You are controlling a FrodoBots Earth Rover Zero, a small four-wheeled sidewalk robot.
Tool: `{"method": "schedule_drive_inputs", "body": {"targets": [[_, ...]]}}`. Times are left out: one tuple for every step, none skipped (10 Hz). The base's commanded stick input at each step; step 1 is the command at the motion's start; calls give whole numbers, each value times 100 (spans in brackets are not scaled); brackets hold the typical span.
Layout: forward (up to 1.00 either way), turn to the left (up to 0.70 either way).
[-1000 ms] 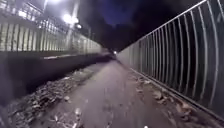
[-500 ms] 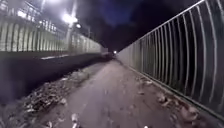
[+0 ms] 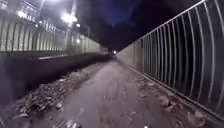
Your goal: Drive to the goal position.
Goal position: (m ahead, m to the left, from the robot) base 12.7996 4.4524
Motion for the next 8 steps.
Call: {"method": "schedule_drive_inputs", "body": {"targets": [[30, 1], [30, 1], [30, 1], [30, 1], [30, 1], [30, 1], [39, 1], [45, 1]]}}
